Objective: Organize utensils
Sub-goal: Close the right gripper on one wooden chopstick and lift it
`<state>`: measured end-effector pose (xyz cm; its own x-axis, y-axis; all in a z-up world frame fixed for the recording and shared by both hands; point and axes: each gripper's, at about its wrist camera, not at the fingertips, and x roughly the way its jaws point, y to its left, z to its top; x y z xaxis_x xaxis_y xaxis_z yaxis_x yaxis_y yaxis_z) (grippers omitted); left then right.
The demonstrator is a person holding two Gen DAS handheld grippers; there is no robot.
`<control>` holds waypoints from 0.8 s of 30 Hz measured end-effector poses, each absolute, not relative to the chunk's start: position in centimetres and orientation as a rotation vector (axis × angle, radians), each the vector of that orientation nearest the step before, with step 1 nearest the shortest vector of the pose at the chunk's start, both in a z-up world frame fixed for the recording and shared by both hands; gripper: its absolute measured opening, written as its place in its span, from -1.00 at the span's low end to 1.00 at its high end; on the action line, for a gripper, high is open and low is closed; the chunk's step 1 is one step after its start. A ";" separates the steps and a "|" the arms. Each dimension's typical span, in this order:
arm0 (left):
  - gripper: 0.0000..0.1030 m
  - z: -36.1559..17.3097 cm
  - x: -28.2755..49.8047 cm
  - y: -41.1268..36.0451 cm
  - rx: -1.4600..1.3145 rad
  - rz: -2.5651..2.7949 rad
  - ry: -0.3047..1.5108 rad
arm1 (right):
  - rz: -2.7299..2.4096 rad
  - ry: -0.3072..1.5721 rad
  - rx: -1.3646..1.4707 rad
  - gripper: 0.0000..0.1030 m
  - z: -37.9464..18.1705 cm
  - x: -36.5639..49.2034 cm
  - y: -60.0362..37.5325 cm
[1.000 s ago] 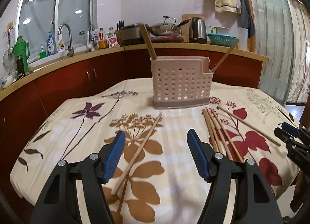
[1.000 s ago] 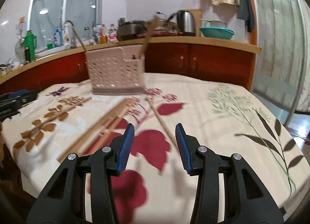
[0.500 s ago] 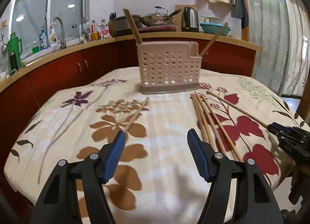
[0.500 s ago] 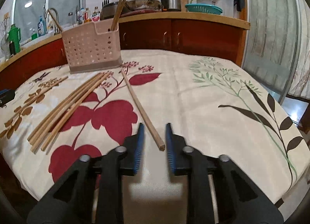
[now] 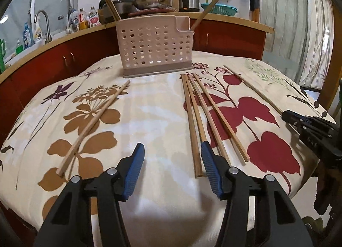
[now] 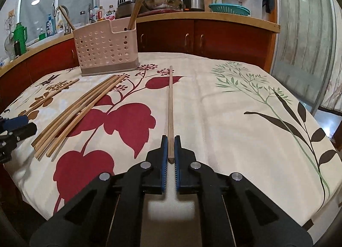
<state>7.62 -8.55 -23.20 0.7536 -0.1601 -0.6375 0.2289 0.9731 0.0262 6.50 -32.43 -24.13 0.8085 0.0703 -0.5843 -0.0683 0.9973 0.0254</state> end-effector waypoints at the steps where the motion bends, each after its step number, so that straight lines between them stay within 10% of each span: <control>1: 0.06 -23.3 7.6 -8.6 0.108 -0.215 0.687 | 0.074 0.625 0.003 -0.87 -24.1 6.5 -32.4; 12: -0.15 -24.6 8.0 -8.6 0.125 -0.211 0.714 | 0.073 0.624 0.002 -0.87 -24.2 6.5 -32.4; 18: -0.82 -24.6 7.7 -9.3 0.172 -0.237 0.690 | 0.075 0.614 -0.008 -0.87 -23.9 6.3 -32.1; 24: -0.86 -24.0 7.4 -8.7 0.158 -0.231 0.672 | 0.075 0.575 -0.008 -0.88 -22.5 5.7 -31.8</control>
<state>7.43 -8.65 -23.96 0.7587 -0.1600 -0.6315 0.2616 0.9626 0.0704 5.71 -31.85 -22.45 0.8364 0.0687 -0.5438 -0.0729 0.9972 0.0138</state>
